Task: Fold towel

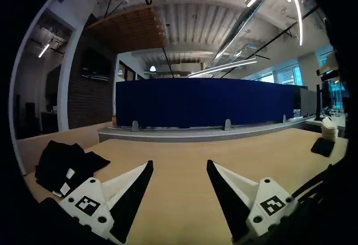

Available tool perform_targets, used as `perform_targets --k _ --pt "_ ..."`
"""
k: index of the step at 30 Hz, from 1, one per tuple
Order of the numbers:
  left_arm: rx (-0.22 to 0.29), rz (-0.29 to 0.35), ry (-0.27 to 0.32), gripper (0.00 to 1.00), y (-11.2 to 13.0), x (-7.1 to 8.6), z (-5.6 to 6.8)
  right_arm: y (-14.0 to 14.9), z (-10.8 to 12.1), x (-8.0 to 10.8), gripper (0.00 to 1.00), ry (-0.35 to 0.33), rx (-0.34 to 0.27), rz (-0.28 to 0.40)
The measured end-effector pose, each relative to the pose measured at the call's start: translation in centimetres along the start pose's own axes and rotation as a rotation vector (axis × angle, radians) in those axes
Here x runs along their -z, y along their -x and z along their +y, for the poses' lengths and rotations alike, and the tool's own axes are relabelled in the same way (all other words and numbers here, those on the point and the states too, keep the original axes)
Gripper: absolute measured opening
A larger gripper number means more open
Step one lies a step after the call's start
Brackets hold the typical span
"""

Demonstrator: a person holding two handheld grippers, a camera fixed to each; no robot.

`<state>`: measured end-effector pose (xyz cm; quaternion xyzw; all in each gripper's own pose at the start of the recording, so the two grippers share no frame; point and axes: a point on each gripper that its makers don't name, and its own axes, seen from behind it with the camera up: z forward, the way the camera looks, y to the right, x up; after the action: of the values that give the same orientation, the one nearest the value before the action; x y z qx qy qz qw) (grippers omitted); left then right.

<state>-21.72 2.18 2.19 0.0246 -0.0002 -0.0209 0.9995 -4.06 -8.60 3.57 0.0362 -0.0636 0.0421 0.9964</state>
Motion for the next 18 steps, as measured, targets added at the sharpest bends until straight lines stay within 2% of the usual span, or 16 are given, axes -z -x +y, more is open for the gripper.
perform_targets --k 5,18 --pt "0.001 -0.001 -0.001 0.88 0.1 0.0 -0.1 -0.7 0.6 0.1 0.96 0.005 0.007 0.022" --pt "0.001 0.000 -0.001 0.92 0.1 -0.1 -0.2 -4.4 3.2 2.6 0.97 0.024 -0.003 0.123"
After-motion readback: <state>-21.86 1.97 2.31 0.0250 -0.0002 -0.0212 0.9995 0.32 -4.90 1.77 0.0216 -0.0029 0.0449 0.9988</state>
